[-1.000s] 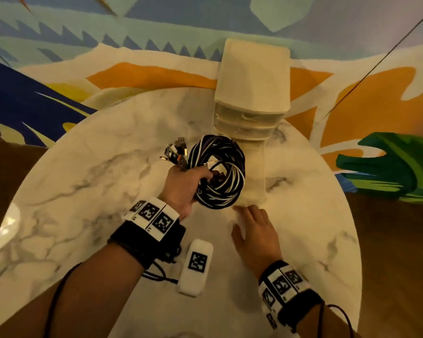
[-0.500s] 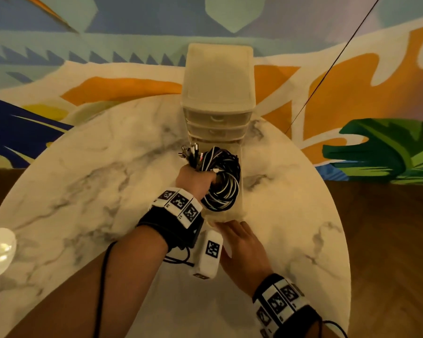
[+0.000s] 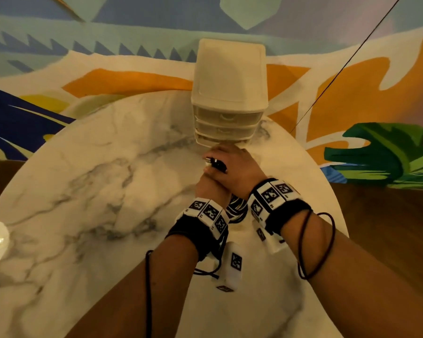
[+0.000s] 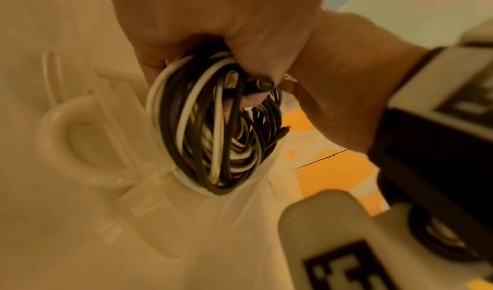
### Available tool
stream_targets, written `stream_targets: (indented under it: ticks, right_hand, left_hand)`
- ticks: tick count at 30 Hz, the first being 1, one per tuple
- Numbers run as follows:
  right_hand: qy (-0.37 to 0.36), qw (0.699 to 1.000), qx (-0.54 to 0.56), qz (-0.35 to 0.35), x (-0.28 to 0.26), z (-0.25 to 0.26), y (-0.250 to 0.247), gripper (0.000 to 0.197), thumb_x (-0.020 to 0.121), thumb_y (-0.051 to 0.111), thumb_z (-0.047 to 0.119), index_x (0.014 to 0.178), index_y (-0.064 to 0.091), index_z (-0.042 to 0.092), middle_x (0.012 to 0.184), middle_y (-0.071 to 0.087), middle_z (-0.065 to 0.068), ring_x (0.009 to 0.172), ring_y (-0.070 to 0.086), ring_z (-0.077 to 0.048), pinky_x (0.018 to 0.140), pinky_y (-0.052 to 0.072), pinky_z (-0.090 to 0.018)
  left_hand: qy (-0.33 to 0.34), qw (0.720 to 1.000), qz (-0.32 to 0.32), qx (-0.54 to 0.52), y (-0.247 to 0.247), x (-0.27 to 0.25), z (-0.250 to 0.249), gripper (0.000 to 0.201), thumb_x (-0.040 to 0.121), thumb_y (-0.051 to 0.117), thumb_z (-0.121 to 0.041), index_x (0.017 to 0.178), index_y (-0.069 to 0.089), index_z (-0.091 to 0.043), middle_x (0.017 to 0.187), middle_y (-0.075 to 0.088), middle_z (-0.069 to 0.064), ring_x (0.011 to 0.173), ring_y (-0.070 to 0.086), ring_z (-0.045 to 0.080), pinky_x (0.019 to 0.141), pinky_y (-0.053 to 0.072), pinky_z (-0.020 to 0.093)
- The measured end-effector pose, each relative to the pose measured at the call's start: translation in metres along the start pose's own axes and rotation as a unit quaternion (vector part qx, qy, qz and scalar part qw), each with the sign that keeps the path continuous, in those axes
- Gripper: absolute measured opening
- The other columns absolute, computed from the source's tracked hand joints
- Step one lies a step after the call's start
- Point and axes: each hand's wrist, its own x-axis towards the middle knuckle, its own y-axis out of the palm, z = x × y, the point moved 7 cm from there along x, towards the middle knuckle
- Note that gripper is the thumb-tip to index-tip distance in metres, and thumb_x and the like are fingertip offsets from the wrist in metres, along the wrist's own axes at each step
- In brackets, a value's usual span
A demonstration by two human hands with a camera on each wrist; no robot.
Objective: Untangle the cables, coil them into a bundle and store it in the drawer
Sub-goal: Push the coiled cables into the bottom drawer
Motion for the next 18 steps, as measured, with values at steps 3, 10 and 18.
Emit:
stream_targets:
  ticks: [3, 10, 18]
  right_hand:
    - [0.017, 0.997, -0.024, -0.065, 0.004, -0.002, -0.003, 0.026, 0.087, 0.054, 0.04, 0.108, 0.063, 0.026, 0.11, 0.06, 0.003, 0.107, 0.052, -0.02, 0.092, 0.037, -0.038]
    - [0.089, 0.984, 0.024, -0.155, 0.004, -0.007, 0.0, 0.024, 0.075, 0.062, 0.027, 0.094, 0.052, 0.016, 0.1, 0.054, -0.003, 0.082, 0.053, -0.028, 0.078, 0.041, -0.038]
    - [0.145, 0.984, 0.016, -0.103, 0.013, -0.022, 0.007, 0.015, 0.087, 0.053, 0.027, 0.095, 0.064, 0.02, 0.101, 0.065, -0.003, 0.094, 0.059, -0.027, 0.086, 0.043, -0.038]
  left_hand:
    - [0.056, 0.996, 0.006, 0.064, 0.011, 0.011, 0.009, 0.047, 0.102, 0.029, -0.02, 0.145, 0.02, -0.003, 0.152, 0.026, 0.016, 0.138, 0.028, 0.027, 0.112, 0.021, 0.032]
    - [0.051, 0.996, -0.032, -0.064, 0.009, -0.001, 0.023, 0.049, 0.085, 0.057, -0.038, 0.129, 0.04, -0.023, 0.117, 0.062, 0.003, 0.101, 0.06, 0.024, 0.075, 0.041, 0.028]
    - [0.088, 0.991, -0.045, -0.094, 0.009, -0.001, 0.022, 0.045, 0.087, 0.053, -0.039, 0.13, 0.043, -0.028, 0.11, 0.064, -0.004, 0.093, 0.061, 0.013, 0.075, 0.045, 0.028]
